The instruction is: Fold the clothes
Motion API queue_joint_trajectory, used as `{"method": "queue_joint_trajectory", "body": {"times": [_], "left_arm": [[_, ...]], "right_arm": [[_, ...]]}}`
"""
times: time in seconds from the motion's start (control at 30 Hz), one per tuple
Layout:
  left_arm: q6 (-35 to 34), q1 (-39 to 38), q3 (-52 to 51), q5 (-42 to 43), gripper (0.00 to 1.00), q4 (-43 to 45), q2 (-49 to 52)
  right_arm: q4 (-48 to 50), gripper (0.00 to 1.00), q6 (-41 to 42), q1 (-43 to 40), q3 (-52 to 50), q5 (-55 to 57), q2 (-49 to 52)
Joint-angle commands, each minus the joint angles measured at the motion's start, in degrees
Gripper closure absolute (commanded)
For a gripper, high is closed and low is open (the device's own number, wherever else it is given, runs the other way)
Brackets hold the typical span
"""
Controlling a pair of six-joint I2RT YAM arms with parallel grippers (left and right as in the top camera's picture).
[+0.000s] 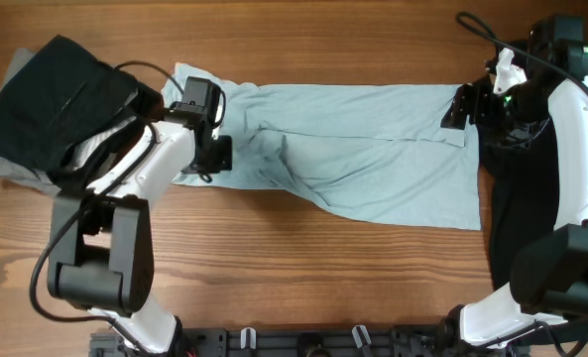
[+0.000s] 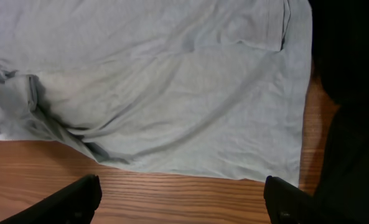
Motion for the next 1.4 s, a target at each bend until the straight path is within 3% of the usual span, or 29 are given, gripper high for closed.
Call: {"method": "queue_joint_trajectory", "body": {"times": [0.0,0.13,0.2,0.27,0.33,0.5,0.63,0.8,0.87,0.9,0.93,1.03,1.07,1.1,1.17,1.23,1.27,1.37], "left_arm": [[-5.75,4.5,3.58,-3.85,0.96,-6.75,-8.24],[-9.94,11.74,4.11,-3.85,0.96,-14.73,-21.38],[-9.99,14.27,4.11,-3.85,0.96,-20.35,-26.53],[-10.16,15.39,4.11,-3.85,0.96,-24.65,-28.24],[-10.14,15.74,4.09,-3.85,0.96,-29.83,-28.55],[-11.65,15.74,4.09,-3.61,0.96,-38.18,-28.5],[-11.61,15.72,4.09,-0.24,0.96,-41.16,-28.5],[-11.43,15.72,2.71,2.75,0.96,-41.92,-28.5],[-11.41,15.02,2.47,5.51,0.96,-42.16,-28.5],[-11.43,14.16,2.47,5.7,0.96,-42.27,-28.5],[-11.47,13.05,2.47,5.73,0.96,-42.51,-28.5],[-11.52,8.46,2.36,8.46,0.96,-43.41,-28.5],[-11.87,6.93,1.92,8.46,0.96,-43.39,-28.5],[-13.42,5.07,0.94,8.46,0.96,-43.21,-28.5],[-14.93,2.25,-0.44,8.46,0.96,-42.69,-28.5],[-16.92,0.74,-0.44,8.74,0.62,-42.58,-28.5],[-17.07,0.76,-0.44,9.51,0.51,-42.73,-28.5],[-17.0,0.79,-0.42,10.23,0.46,-42.42,-28.5]], "right_arm": [[-0.2,0.14,-0.37,0.17,-0.22,-0.92,0.87],[-0.68,0.14,2.32,-0.96,-0.22,-0.28,0.87],[-0.61,0.15,8.61,-4.55,-0.22,-0.11,0.63],[-0.02,0.15,9.77,-8.41,-0.22,-0.11,0.11],[-2.01,0.12,5.55,-12.98,-0.24,-0.02,0.02],[-4.74,0.11,3.96,-13.68,-1.49,2.75,0.02],[0.61,0.11,5.92,-13.68,-12.26,2.4,0.02],[10.95,0.15,2.51,-13.68,-24.46,-4.17,0.02],[15.74,0.25,13.0,-13.75,-28.5,5.97,0.04],[17.22,0.35,17.29,-13.92,-29.44,11.45,0.09],[18.95,0.54,20.68,-14.49,-30.08,15.37,0.2],[22.64,0.6,22.14,-18.05,-30.18,14.21,0.31],[23.45,0.57,20.26,-18.91,-30.18,11.34,0.31],[24.06,0.36,16.85,-19.45,-30.18,7.45,0.31],[23.93,0.25,14.29,-19.47,-30.16,5.84,0.15],[23.32,0.21,11.58,-19.47,-30.12,5.6,-0.57],[23.19,0.2,10.75,-19.45,-30.12,5.46,-0.98],[22.86,0.19,8.35,-19.43,-30.12,2.54,-2.84]]}}
